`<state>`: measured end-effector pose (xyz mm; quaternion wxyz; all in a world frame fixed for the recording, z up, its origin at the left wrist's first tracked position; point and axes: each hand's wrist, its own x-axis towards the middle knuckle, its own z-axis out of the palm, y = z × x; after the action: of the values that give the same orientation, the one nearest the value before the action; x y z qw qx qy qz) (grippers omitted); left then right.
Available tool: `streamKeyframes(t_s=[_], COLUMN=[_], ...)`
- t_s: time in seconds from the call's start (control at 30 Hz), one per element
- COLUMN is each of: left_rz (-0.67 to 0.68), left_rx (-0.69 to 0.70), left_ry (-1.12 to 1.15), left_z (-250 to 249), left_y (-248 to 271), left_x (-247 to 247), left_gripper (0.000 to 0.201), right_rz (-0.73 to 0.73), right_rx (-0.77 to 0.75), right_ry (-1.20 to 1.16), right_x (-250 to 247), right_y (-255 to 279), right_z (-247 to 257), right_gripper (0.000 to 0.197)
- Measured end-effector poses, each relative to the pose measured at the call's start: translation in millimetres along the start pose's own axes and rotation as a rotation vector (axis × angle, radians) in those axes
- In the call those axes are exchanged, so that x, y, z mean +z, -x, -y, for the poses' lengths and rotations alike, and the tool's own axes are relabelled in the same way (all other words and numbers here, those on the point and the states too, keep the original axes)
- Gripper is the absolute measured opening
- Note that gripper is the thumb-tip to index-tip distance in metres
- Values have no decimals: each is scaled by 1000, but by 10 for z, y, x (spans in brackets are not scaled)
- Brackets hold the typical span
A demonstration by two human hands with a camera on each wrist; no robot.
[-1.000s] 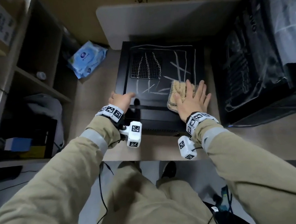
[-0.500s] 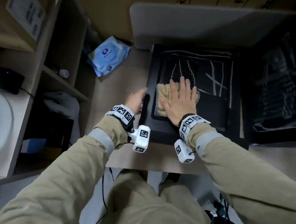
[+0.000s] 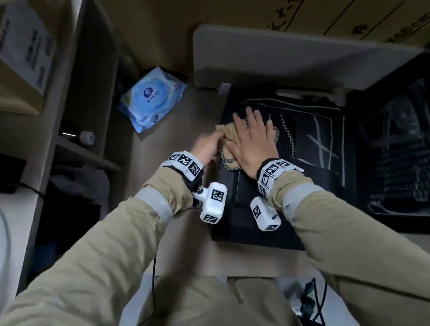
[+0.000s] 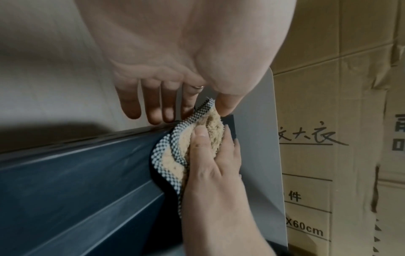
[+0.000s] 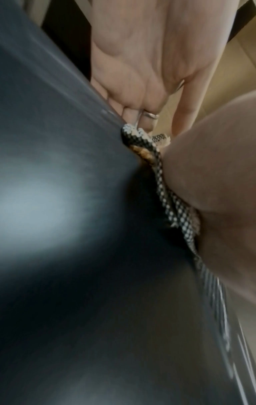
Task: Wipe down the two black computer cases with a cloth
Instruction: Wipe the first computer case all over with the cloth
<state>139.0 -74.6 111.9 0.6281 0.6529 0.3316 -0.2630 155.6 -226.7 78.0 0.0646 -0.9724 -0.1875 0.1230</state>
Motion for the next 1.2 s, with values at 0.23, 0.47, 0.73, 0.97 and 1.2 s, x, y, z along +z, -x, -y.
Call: streamKeyframes(t_s=[0.23,0.47,0.73,0.97,1.2], left_rz=[-36,-79,-68,-279,-377], left_rx=[53,71,52,156,138], left_ry=[-3,47,70,-187,-517], left_z=[-344,-622,-901,-909,-703], left_y=[-220,-370,-545,-645,-628], left_x=[11,124,378,734,974], left_gripper=[28,29,49,113,134], right_rz=[46,98,129,85,53], right_rx=[-54,-49,-18,159,281], right_ry=[9,-60,-113,-148,-138], right_x=[-242,-343,-378,-431,-478], right_y=[-720,-1233,-1231,-917,-544], right_z=[-139,-215,-450,-1192,-1956], right_gripper=[69,69,75,63,62])
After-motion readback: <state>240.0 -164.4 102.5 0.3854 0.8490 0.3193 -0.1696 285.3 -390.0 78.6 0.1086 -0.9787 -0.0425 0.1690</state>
